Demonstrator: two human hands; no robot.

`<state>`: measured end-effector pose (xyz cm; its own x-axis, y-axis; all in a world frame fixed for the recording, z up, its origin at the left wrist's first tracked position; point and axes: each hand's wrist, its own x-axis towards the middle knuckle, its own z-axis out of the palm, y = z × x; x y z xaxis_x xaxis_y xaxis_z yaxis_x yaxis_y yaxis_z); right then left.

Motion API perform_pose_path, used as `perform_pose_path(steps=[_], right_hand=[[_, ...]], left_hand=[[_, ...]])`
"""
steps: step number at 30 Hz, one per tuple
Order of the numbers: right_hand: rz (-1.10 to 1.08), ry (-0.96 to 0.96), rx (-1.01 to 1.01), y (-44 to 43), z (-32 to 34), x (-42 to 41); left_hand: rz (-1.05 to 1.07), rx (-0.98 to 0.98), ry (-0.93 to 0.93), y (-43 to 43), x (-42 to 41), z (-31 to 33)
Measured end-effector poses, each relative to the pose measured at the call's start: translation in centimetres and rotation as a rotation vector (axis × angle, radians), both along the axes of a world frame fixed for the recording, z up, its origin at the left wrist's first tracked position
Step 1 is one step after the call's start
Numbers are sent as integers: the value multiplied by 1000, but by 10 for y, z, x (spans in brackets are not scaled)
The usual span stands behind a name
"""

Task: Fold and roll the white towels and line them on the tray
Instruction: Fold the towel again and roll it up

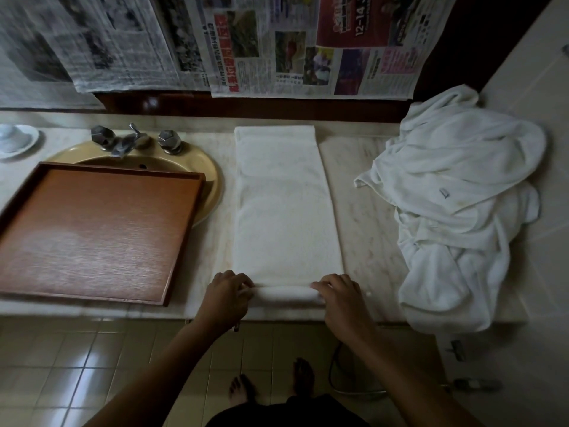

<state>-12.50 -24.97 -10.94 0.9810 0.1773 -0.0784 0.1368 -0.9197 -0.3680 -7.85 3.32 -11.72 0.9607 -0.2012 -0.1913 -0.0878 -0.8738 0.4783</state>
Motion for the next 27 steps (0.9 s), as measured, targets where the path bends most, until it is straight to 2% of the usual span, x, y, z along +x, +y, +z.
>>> perform_pose_path(steps=[2, 4, 9, 13, 15, 20, 27], right_hand=[[-26, 7, 1, 1, -1, 3], [-34, 10, 5, 0, -2, 5], [-2, 49, -42, 4, 1, 15], [-22, -93, -26, 10, -4, 9], [41, -156, -66, 17, -7, -1], [118, -57, -272, 10, -26, -10], [214, -114, -299, -7, -28, 5]], left_hand=[[-45, 94, -149, -7, -12, -3], [-84, 56, -212, -24, -32, -4], [-326, 98, -221, -59, -64, -28], [-340, 100, -236, -62, -55, -31], [-347, 83, -237, -60, -49, -30], [-398, 119, -236, -47, -41, -35], [-442, 128, -289, 3, -18, -32]])
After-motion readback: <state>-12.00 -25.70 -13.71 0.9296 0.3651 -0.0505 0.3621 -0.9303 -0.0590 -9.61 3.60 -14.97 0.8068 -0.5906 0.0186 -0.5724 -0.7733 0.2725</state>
